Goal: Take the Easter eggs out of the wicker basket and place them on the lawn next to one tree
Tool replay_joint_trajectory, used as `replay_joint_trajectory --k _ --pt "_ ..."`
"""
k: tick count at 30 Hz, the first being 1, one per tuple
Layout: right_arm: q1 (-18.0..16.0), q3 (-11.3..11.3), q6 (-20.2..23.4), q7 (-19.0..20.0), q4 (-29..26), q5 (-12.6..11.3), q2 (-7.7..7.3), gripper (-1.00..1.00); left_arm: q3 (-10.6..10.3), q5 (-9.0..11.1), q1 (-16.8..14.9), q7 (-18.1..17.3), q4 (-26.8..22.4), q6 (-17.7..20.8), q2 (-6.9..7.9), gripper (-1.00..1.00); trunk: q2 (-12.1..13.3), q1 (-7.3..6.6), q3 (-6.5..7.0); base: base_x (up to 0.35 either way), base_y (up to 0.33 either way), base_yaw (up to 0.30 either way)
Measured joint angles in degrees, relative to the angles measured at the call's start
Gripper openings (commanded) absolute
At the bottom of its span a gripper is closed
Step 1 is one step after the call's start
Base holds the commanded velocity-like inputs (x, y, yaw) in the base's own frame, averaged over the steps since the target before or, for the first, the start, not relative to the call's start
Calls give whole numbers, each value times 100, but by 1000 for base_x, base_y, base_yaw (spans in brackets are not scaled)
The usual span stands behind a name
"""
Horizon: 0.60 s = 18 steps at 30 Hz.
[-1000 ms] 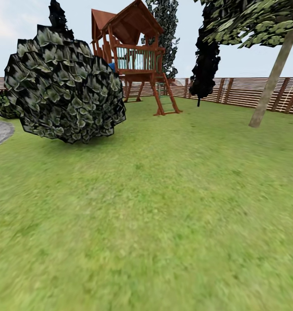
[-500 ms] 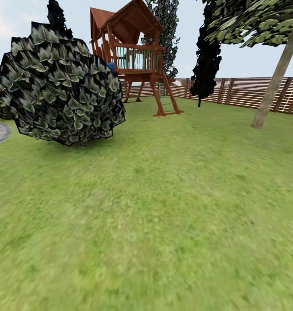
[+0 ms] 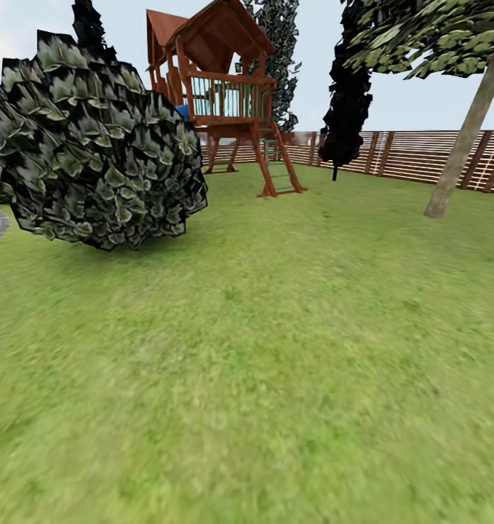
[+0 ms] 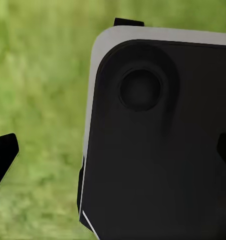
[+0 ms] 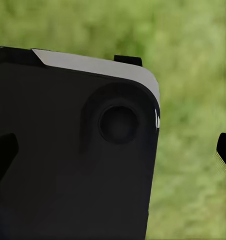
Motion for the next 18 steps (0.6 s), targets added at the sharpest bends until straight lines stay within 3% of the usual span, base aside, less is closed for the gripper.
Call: replay_joint_trajectory --k 18 --pt "0 -5 0 0 1 0 1 100 0 1 1 0 -1 0 0 100 0 0 0 324 0 -27"
